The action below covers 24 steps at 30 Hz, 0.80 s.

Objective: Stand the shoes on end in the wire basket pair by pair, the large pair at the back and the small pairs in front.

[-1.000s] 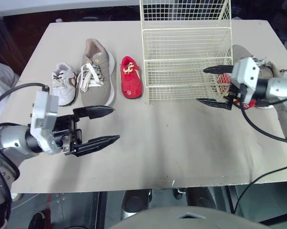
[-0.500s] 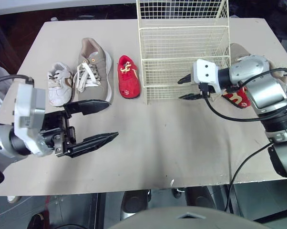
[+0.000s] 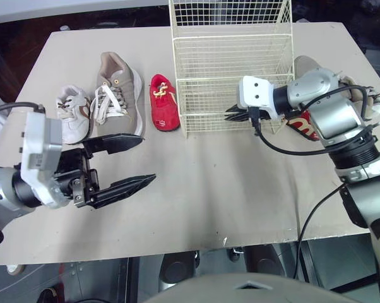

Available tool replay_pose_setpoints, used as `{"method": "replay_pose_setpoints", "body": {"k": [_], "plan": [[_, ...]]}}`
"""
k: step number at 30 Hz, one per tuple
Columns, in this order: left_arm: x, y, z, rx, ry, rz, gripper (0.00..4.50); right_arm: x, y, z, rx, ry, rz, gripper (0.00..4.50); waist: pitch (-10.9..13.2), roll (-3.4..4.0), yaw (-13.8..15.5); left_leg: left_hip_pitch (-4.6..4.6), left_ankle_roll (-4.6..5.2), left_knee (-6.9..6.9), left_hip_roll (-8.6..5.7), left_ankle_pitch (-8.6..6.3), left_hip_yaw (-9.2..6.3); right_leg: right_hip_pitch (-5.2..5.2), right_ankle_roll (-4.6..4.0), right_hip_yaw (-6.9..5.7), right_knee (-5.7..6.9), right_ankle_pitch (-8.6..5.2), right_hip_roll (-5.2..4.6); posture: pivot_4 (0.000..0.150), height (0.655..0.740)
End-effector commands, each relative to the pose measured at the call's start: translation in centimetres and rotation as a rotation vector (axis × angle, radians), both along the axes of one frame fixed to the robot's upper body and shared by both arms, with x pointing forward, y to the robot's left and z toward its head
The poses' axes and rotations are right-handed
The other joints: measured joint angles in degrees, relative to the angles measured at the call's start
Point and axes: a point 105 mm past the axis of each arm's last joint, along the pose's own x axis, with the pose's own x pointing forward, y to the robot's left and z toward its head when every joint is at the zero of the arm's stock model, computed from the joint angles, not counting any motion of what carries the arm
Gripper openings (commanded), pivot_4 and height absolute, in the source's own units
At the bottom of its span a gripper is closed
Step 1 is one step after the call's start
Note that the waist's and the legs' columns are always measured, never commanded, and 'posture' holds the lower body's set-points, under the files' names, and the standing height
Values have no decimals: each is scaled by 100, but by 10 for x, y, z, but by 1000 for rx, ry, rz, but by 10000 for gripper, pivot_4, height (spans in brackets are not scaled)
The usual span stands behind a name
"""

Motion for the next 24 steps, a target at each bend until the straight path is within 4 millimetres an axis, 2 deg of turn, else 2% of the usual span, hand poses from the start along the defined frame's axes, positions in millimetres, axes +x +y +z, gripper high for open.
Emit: {"method": "replay_pose_setpoints", "body": {"k": [1, 11, 14, 15, 16, 19, 21, 22, 24], "plan": [[0, 4, 8, 22, -39, 11, 45000, -6, 11, 19, 27, -35, 35, 341, 0, 0, 5, 0, 0, 0, 0, 0, 0, 0, 0, 0, 0, 0, -1, 1500, 6860], [2, 6, 7, 13, -42, 11, 45000, -7, 14, 18, 32, -34, 11, 341, 1, 1, 13, -1, 0, 0, -1, 0, 1, -1, 0, 0, 0, 0, -2, 1500, 6860], [2, 5, 8, 4, -54, 7, 45000, -11, 14, 24, 76, -26, 18, 8313, 2, 2, 26, -1, 0, 0, -1, 0, 0, -1, 0, -1, 0, 0, -2, 1500, 6860], [3, 5, 8, 2, -55, 5, 45000, -12, 11, 27, 89, -33, 13, 12357, 2, 2, 33, -2, 0, 0, -1, 0, 0, -1, 0, -2, 0, 0, -2, 1500, 6860], [3, 5, 9, 1, -57, 3, 45000, -13, 5, 31, 100, -40, 0, 18365, 3, 2, 41, -3, 0, 0, -1, 0, -1, -1, 0, -2, 0, 0, -2, 1500, 6860], [2, 3, 11, -17, -63, -9, 45000, -16, -12, 41, 114, -72, -35, 31091, 6, 2, 90, -8, 0, 0, -5, 0, -4, -1, 0, -7, -1, 0, -6, 1500, 6860], [1, 0, 14, -32, -67, -24, 45000, -23, -25, 49, 141, -94, -55, 41700, 6, 1, 103, -9, 1, 1, -9, -1, -4, 0, 1, -10, -3, 1, -7, 1500, 6860], [0, -2, 14, -37, -65, -34, 45000, -27, -30, 54, 159, -108, -64, 44300, 7, -1, 109, -11, 1, 0, -10, -1, -4, 1, 1, -10, -6, 1, -8, 1500, 6860], [-1, -6, 17, -48, -67, -55, 45000, -36, -38, 64, 216, -129, -73, 44300, 8, -2, 103, -10, 1, 0, -9, -1, -3, 1, 1, -7, -7, 0, -11, 1500, 6860]]}}
